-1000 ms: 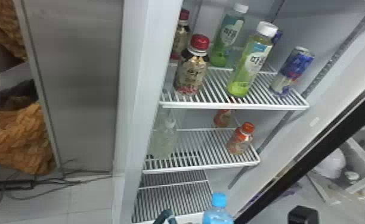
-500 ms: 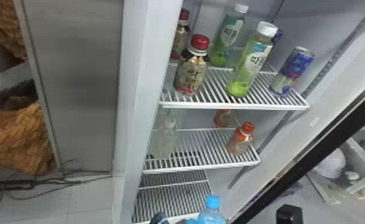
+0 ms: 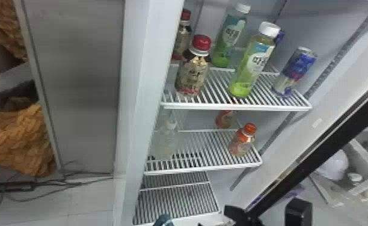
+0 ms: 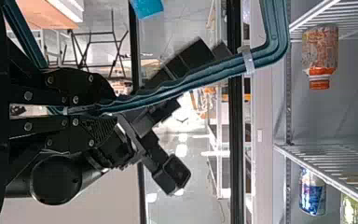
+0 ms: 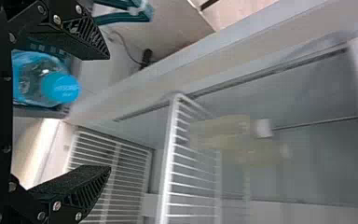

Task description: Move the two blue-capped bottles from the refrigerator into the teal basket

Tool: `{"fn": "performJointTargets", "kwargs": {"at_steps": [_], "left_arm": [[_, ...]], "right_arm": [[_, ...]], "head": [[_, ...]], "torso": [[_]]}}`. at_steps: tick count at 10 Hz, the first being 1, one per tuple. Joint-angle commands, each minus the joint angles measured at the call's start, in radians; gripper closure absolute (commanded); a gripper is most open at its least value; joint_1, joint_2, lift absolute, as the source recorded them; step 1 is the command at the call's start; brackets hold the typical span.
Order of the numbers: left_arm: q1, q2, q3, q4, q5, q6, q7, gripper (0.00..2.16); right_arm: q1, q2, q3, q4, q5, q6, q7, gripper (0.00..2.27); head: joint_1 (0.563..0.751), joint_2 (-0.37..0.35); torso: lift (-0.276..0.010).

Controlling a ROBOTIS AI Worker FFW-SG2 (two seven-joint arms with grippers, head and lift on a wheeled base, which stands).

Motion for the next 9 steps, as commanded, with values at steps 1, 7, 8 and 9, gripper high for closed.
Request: {"fn": "performJointTargets", "kwargs": {"at_steps": [1, 7, 8, 9], "left_arm": [[-0.002, 0.000, 0.000, 0.001, 0.000, 0.000, 0.000, 1.08], [-0.002, -0.001, 0.000, 0.001, -0.001, -0.005, 0.000, 1.08], [-0.002, -0.001, -0.002, 0.001, -0.001, -0.005, 0.000, 1.08], [-0.002, -0.001, 0.000, 0.001, -0.001, -0.005, 0.000, 1.08]], "right_arm": [[0.007, 0.011, -0.001, -0.014, 0.020, -0.076, -0.002, 0.20], [0.057, 0.037, 0.042, -0.087, 0.032, -0.366, -0.150, 0.21], [0.059, 0.039, 0.050, -0.087, 0.032, -0.405, -0.180, 0.21], [0.054, 0.046, 0.050, -0.065, 0.030, -0.442, -0.194, 0.21]], "head": [[0.695, -0.350], [0.695, -0.350], [0.695, -0.350], [0.695, -0.350]], "torso": [[-0.151], [-0.151], [-0.151], [-0.151]]}}
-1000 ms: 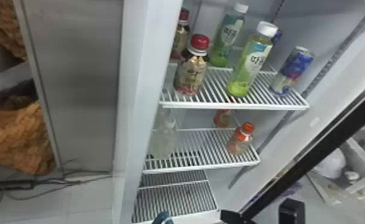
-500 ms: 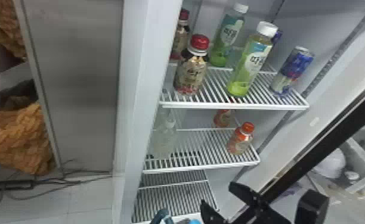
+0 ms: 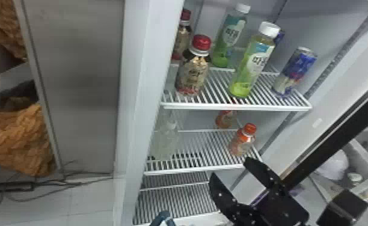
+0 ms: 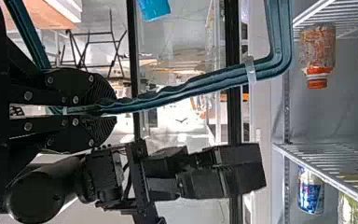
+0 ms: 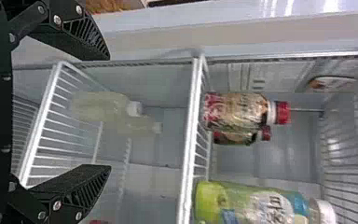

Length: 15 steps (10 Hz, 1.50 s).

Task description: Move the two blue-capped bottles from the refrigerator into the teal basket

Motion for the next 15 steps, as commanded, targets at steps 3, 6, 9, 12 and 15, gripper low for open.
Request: {"fn": "performJointTargets", "kwargs": {"at_steps": [3, 6, 9, 12, 15], "left_arm": [[0.005, -0.001, 0.000, 0.000, 0.002, -0.002, 0.000, 1.08], [0.002, -0.005, 0.000, 0.003, 0.002, -0.002, 0.000, 1.08], [-0.002, -0.003, -0.004, 0.005, 0.000, -0.002, 0.000, 1.08], [-0.005, -0.003, -0.004, 0.005, 0.000, -0.002, 0.000, 1.08], [0.000, -0.005, -0.001, 0.005, 0.002, -0.004, 0.000, 1.08]], "right_arm": [[-0.073, 0.025, 0.001, 0.164, -0.008, -0.236, -0.032, 0.21], [-0.124, 0.028, 0.006, 0.272, -0.008, -0.336, -0.049, 0.21], [-0.164, 0.028, 0.016, 0.346, 0.002, -0.373, -0.086, 0.21], [-0.168, 0.022, 0.046, 0.383, 0.002, -0.405, -0.158, 0.21], [-0.171, 0.022, 0.046, 0.402, -0.008, -0.430, -0.161, 0.21]], "head": [[0.695, -0.350], [0.695, -0.350], [0.695, -0.350], [0.695, -0.350], [0.695, -0.350]], "torso": [[-0.151], [-0.151], [-0.151], [-0.151], [-0.151]]}}
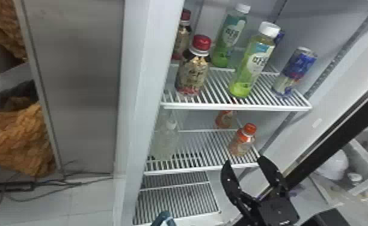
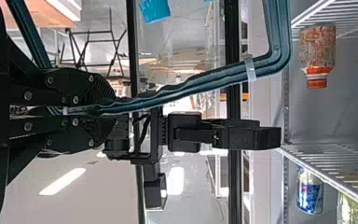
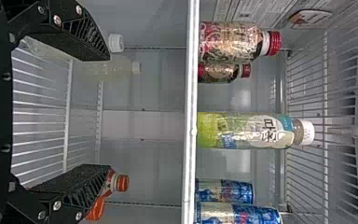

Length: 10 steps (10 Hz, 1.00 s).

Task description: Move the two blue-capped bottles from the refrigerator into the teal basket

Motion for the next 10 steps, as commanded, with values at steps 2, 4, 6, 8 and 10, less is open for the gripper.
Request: {"fn": "performJointTargets", "kwargs": {"at_steps": [2, 4, 6, 8, 10], "left_arm": [[-0.002, 0.000, -0.002, 0.000, 0.000, 0.001, 0.000, 1.08], [-0.002, 0.000, -0.004, 0.000, 0.000, 0.001, 0.000, 1.08], [-0.002, 0.000, -0.002, 0.000, 0.000, 0.001, 0.000, 1.08], [-0.002, 0.000, -0.002, 0.000, 0.000, -0.001, 0.000, 1.08], [-0.002, 0.000, -0.002, 0.000, 0.000, 0.001, 0.000, 1.08]], "right_arm": [[0.000, 0.000, 0.000, 0.001, -0.003, -0.008, 0.000, 0.21], [0.000, 0.000, 0.000, 0.001, -0.006, -0.013, 0.000, 0.21], [0.000, 0.000, 0.000, -0.002, -0.008, -0.018, 0.000, 0.21], [0.002, 0.000, 0.002, 0.001, -0.011, -0.023, 0.000, 0.21], [0.002, 0.000, 0.002, 0.001, -0.013, -0.023, 0.000, 0.21]], "head": [[0.695, -0.350], [0.695, -0.350], [0.695, -0.350], [0.695, -0.350], [0.695, -0.350]], "torso": [[-0.151], [-0.151], [-0.151], [-0.150], [-0.150]]}}
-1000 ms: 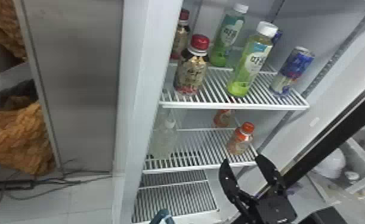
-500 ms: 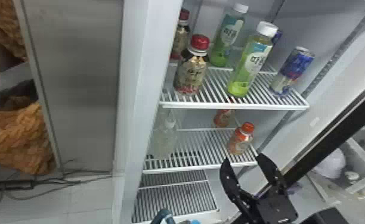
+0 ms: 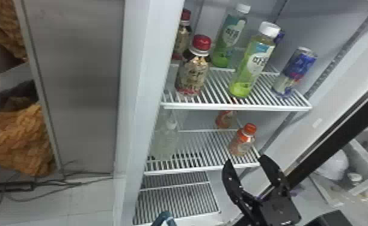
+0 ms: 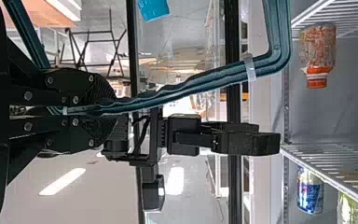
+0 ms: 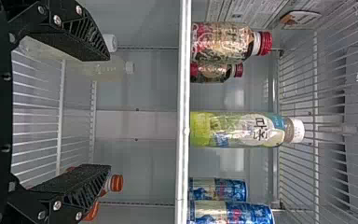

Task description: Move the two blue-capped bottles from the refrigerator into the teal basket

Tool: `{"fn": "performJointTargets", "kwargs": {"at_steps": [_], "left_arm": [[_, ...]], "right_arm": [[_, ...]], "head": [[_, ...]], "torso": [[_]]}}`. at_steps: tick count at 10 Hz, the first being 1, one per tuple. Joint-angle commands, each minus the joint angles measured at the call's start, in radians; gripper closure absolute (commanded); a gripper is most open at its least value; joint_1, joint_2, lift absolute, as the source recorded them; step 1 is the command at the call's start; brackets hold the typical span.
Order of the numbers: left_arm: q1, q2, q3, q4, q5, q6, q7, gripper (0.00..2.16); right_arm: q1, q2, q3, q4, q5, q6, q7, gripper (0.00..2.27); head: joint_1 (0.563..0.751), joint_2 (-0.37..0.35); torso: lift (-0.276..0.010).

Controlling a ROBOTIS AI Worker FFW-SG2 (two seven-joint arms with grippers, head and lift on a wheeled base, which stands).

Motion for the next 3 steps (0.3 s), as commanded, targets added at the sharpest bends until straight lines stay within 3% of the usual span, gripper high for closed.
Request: {"fn": "performJointTargets", "kwargs": {"at_steps": [1, 3], "left_arm": [[0.000, 0.000, 0.001, 0.000, 0.000, 0.001, 0.000, 1.08], [0.000, 0.000, -0.001, 0.000, 0.000, 0.001, 0.000, 1.08]], "right_arm": [[0.000, 0.000, 0.000, 0.000, -0.001, -0.005, 0.000, 0.21], [0.000, 0.000, 0.000, 0.000, -0.002, -0.007, 0.000, 0.21]], "head": [[0.695, -0.350], [0.695, -0.350]], "torso": [[-0.150], [-0.150]]}}
